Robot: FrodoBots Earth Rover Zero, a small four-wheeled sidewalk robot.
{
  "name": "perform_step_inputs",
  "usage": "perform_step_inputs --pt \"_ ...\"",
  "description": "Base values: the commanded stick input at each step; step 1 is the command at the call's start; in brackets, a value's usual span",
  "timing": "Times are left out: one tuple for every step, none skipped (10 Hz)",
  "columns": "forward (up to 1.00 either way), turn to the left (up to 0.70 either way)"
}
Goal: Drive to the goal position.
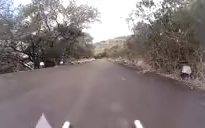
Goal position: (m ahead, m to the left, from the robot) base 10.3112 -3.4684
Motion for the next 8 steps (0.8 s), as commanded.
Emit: perform_step_inputs --pt "0.5 -0.25" --pt "0.5 -0.24" --pt "0.5 -0.06" --pt "0.5 0.0" --pt "0.5 0.0" --pt "0.5 0.0" --pt "0.5 0.0" --pt "0.5 0.0"
